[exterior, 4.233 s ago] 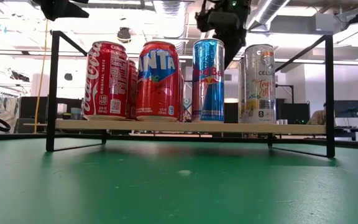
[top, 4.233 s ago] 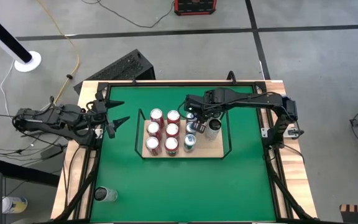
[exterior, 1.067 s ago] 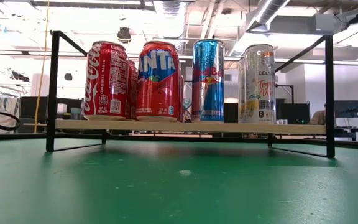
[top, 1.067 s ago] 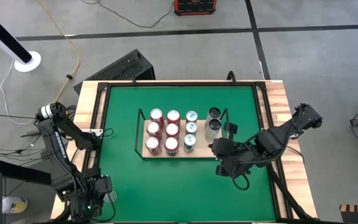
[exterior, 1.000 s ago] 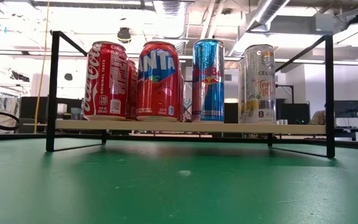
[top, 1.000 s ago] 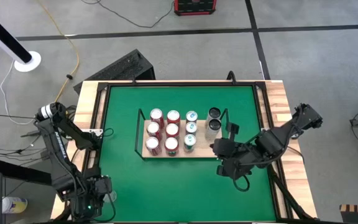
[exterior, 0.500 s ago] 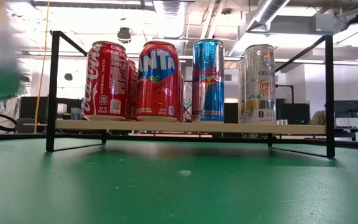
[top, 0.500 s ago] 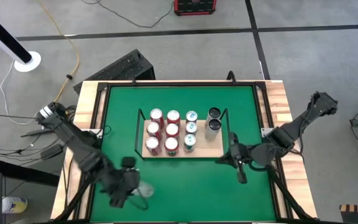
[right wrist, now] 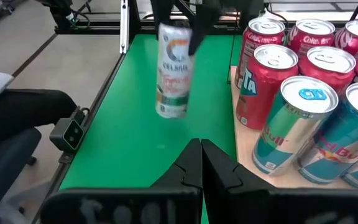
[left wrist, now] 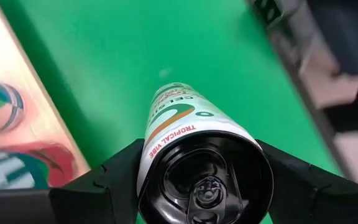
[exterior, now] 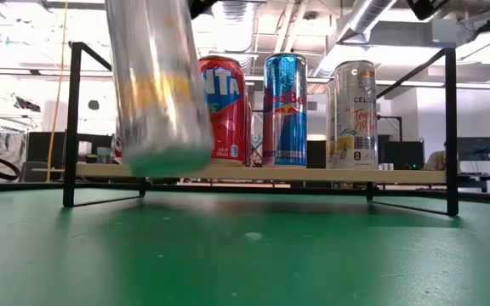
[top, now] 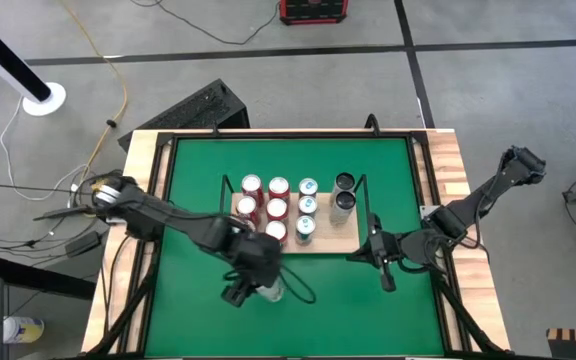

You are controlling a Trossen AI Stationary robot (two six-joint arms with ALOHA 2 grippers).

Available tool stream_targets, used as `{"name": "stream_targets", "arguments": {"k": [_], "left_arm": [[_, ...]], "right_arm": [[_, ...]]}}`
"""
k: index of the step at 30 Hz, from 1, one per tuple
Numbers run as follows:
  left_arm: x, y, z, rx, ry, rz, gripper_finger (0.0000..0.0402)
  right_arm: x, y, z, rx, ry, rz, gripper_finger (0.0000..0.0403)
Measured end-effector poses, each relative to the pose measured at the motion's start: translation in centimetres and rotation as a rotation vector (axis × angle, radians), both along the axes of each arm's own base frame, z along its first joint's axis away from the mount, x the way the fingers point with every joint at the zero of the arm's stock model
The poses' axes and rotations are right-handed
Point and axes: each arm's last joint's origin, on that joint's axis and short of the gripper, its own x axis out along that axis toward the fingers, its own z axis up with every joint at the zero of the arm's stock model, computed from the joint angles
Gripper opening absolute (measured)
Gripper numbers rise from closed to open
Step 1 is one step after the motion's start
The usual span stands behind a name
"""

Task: Place canned beverage on shelf
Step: Put the white-yellow soda can on the shelf aligned with the other white-yellow soda cans

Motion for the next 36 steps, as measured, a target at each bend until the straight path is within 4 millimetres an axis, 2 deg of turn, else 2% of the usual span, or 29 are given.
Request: {"name": "stream_targets", "arguments": {"k": [5, 9, 17, 19, 24, 26, 32, 36], "left_arm": [[2.4, -0.3, -1.3, 0.149, 0.097, -0.140, 0.0241], [3.9, -0.9, -2.6, 0.185, 0.127, -0.231, 0.0241], [4.6, -1.3, -2.4, 0.167, 0.096, -0.290, 0.0241], [4.7, -1.3, -2.5, 0.167, 0.094, -0.278, 0.0260], [4.8, -1.4, -2.4, 0.165, 0.085, -0.268, 0.0338], [4.8, -1.4, -2.4, 0.165, 0.084, -0.265, 0.0355], [4.8, -1.3, -2.3, 0.176, 0.082, -0.237, 0.0364], [4.9, -1.2, -1.2, 0.220, 0.063, -0.197, 0.0363]], "right_arm": [[0.0, 0.0, 0.0, -0.012, -0.001, 0.007, 0.0021], [-0.2, 0.2, 0.0, -0.013, 0.001, 0.018, 0.0021], [-0.6, 0.8, 0.0, -0.014, 0.003, 0.051, 0.0021], [-0.7, 1.0, 0.0, -0.014, 0.003, 0.059, 0.0021], [-0.8, 1.2, 0.0, -0.013, 0.003, 0.069, 0.0021], [-0.8, 1.1, 0.0, -0.014, 0.003, 0.068, 0.0021], [-0.8, 1.1, 0.0, -0.013, 0.002, 0.065, 0.0021], [-0.8, 1.1, 0.0, -0.010, -0.002, 0.065, 0.0021]]}}
